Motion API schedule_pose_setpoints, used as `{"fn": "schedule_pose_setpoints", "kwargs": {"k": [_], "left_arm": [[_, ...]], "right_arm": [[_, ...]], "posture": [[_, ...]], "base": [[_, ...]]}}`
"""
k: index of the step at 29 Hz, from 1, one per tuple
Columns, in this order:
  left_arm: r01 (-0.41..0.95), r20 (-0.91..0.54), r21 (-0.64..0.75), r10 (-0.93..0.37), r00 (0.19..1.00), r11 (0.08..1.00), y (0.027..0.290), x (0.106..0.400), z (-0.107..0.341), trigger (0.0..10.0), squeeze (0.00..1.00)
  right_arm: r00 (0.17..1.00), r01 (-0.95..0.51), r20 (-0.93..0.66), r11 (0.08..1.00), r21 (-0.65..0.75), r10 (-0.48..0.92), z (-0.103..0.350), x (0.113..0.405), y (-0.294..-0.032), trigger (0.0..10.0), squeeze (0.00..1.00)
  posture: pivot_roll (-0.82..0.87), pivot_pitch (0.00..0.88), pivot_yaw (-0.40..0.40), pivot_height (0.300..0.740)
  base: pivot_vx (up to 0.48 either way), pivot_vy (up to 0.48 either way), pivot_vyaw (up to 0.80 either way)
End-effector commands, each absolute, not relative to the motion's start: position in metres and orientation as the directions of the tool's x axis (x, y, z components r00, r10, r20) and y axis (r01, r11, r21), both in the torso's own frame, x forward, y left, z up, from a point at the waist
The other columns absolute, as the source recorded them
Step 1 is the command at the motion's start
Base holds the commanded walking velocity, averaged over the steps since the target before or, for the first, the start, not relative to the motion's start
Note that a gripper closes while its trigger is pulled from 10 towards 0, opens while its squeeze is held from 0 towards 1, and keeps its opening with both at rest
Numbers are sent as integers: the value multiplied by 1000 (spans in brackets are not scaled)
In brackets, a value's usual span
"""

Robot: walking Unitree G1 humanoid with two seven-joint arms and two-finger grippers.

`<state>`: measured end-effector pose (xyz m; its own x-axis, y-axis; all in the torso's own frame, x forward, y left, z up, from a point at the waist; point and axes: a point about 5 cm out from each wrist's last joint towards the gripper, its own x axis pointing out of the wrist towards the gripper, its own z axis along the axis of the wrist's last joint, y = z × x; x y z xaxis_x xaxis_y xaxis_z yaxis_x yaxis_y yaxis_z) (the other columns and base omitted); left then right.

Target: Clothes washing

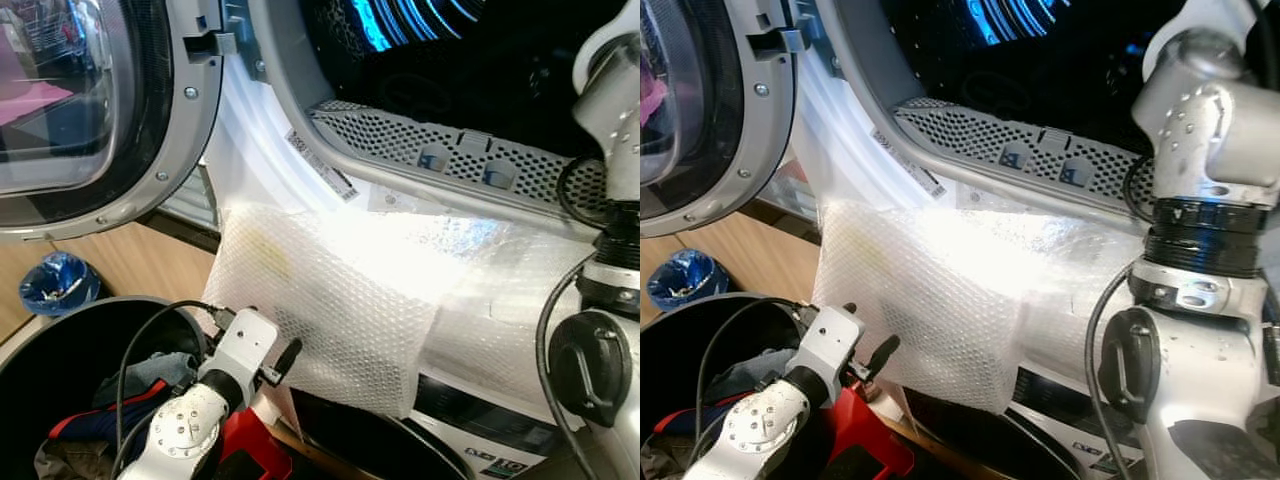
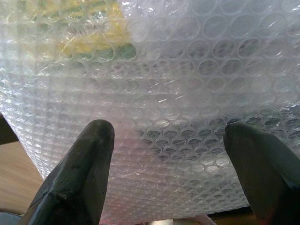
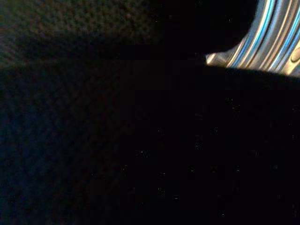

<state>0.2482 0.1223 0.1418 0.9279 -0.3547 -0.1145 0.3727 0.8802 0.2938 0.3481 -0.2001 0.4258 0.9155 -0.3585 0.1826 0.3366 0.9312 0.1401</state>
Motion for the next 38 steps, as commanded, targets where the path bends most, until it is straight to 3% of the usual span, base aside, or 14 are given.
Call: {"fn": "schedule_pose_setpoints", "kwargs": {"k": [1, 6, 9, 19, 26, 32, 38], "left_arm": [[381, -140, 298, -355, 924, 875, 123, 247, 138, 10000, 0], [392, -150, 302, -362, 920, 869, 123, 247, 137, 10000, 0], [399, -152, 302, -370, 917, 866, 121, 247, 137, 10000, 0], [405, -162, 306, -372, 914, 862, 123, 246, 137, 10000, 0], [414, -169, 303, -379, 910, 858, 122, 246, 135, 10000, 0], [419, -169, 304, -384, 908, 855, 121, 246, 135, 10000, 0], [421, -169, 302, -387, 906, 855, 121, 247, 135, 10000, 0]], "right_arm": [[917, 326, 198, 937, 124, -345, 429, 341, -202, 10000, 0], [923, 344, 161, 937, 65, -350, 418, 333, -209, 10000, 0], [906, 415, 117, 909, -49, -407, 396, 333, -215, 10000, 0], [948, 319, 50, 940, -123, -315, 380, 320, -213, 10000, 0], [995, -35, 87, 991, -132, 47, 390, 297, -191, 10000, 0], [973, -178, 102, 956, -232, 206, 390, 284, -186, 10000, 0], [914, -333, 161, 915, -227, 372, 394, 273, -179, 10000, 0]], "posture": [[-164, 136, -15, 740], [-169, 138, -11, 740], [-168, 140, -10, 740], [-170, 145, -7, 740], [-176, 148, -7, 740], [-176, 147, -6, 740], [-173, 146, -7, 740]], "base": [[0, 0, 0], [0, 0, 0], [0, 0, 0], [0, 0, 0], [0, 0, 0], [0, 0, 0], [0, 0, 0]]}}
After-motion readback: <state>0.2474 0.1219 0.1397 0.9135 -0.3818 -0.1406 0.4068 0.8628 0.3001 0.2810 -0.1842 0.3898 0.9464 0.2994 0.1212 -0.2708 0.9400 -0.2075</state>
